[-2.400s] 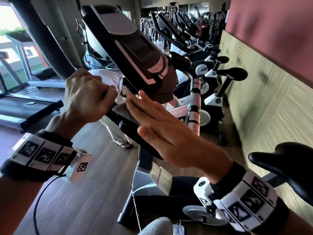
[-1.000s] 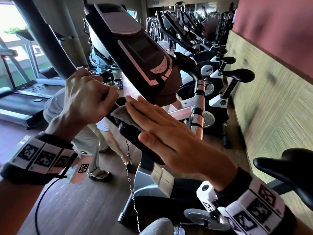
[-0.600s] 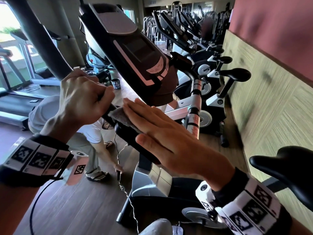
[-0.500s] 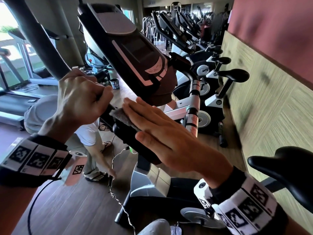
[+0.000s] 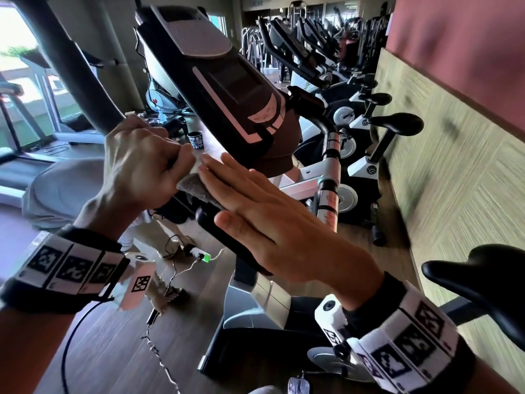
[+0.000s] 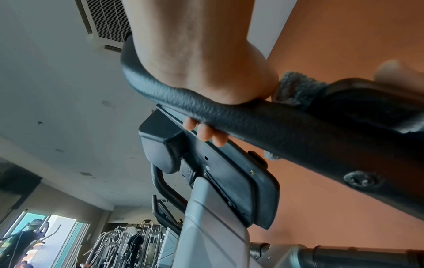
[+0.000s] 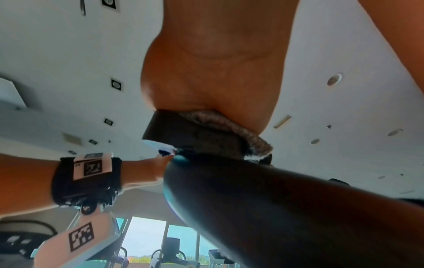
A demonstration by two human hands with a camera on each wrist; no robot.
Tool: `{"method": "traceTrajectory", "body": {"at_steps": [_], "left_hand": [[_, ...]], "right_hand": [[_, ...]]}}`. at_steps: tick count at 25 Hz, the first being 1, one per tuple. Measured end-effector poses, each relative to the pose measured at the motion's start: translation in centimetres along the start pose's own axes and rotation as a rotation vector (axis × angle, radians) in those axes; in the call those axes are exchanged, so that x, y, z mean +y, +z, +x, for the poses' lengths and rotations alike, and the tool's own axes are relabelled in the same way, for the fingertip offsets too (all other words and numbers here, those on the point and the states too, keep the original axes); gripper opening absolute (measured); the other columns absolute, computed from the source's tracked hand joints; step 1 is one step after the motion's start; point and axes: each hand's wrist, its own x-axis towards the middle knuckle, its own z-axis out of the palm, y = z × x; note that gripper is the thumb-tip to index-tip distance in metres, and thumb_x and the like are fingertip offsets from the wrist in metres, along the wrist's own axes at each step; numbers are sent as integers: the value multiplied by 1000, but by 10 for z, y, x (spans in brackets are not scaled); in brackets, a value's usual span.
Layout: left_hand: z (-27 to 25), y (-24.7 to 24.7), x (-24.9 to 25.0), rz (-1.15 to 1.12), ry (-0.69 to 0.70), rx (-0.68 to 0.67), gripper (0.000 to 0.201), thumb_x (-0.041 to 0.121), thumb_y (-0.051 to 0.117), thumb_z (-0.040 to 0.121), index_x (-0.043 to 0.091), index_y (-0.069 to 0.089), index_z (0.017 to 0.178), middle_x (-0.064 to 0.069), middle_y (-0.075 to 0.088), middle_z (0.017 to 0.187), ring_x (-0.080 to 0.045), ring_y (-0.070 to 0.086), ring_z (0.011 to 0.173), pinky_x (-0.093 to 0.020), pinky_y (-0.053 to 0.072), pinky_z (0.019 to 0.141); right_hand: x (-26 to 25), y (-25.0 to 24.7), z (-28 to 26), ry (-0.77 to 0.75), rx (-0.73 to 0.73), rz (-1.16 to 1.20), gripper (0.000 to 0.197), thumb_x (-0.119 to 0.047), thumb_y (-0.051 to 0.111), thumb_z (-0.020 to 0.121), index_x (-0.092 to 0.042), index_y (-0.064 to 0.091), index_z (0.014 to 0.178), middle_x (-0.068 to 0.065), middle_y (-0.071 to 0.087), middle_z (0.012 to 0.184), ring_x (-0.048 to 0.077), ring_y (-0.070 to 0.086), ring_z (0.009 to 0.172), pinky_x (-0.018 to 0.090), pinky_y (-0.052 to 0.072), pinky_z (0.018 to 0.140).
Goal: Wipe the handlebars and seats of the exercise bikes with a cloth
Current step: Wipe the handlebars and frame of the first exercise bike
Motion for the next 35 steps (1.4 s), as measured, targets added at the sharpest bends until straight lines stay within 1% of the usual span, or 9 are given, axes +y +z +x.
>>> {"method": "traceTrajectory", "body": {"at_steps": [10, 16, 19, 21, 24, 28, 30, 33, 35], "left_hand": [[0, -3, 4, -7, 9, 5, 55, 27, 42, 99, 15, 54, 46, 0, 50, 47, -22, 50, 49, -39, 42, 78], [2, -9, 6, 22, -52, -130, 52, 31, 44, 99, 15, 64, 54, -1, 54, 53, -26, 56, 56, -42, 45, 89], [9, -16, 11, -1, -168, -246, 49, 43, 43, 98, 21, 71, 63, 0, 58, 57, -28, 61, 64, -40, 45, 91], [14, -21, 26, -204, -312, -240, 42, 47, 49, 97, 28, 73, 69, 6, 68, 66, -21, 67, 70, -38, 50, 90], [21, -19, 69, -480, -332, -384, 31, 47, 56, 99, 28, 76, 83, 11, 74, 84, -8, 69, 86, -34, 52, 88], [30, -10, 97, -362, -147, -808, 33, 61, 55, 91, 35, 74, 86, 20, 67, 79, 0, 64, 79, -26, 51, 74], [33, -9, 95, -303, -143, -869, 38, 66, 53, 90, 36, 70, 74, 14, 65, 69, -5, 63, 69, -30, 52, 70], [32, -7, 95, -272, -176, -892, 46, 70, 49, 89, 34, 66, 65, 9, 63, 60, -10, 61, 59, -34, 53, 64], [31, -7, 97, -263, -167, -866, 54, 67, 50, 91, 25, 65, 61, 3, 59, 56, -15, 58, 55, -39, 53, 63]], "right_hand": [[4, 1, 1, -68, 27, -38, 59, -35, 36, 109, -16, 20, 163, -6, 13, 171, 3, 0, 156, 27, 6, 127], [32, 16, -45, -209, 288, 140, 42, -6, 43, 105, 3, 48, 146, 12, 46, 155, 22, 39, 148, 42, 34, 120], [45, 12, -56, -141, 413, 182, 36, 1, 43, 104, 3, 57, 137, 11, 58, 143, 20, 52, 137, 34, 41, 114], [60, 5, -63, 21, 508, 176, 37, -3, 42, 104, -2, 59, 136, 7, 63, 136, 16, 56, 130, 27, 42, 110], [72, 15, -65, 212, 442, 53, 39, -22, 36, 108, -11, 63, 134, 3, 66, 131, 18, 57, 127, 35, 39, 113], [61, 39, -78, 132, 471, 11, 44, -27, 31, 108, -7, 65, 129, 3, 68, 122, 19, 58, 116, 51, 40, 107], [65, 31, -79, 73, 457, 35, 43, -25, 33, 108, -6, 62, 132, 4, 67, 125, 19, 58, 116, 52, 40, 108], [61, 31, -70, 237, 379, 62, 59, -40, 23, 107, -8, 49, 150, 8, 54, 150, 15, 37, 148, 48, 22, 123], [45, 46, -69, 279, 433, 66, 63, -41, 15, 110, -2, 40, 154, 13, 44, 158, 20, 29, 153, 51, 19, 125]]}}
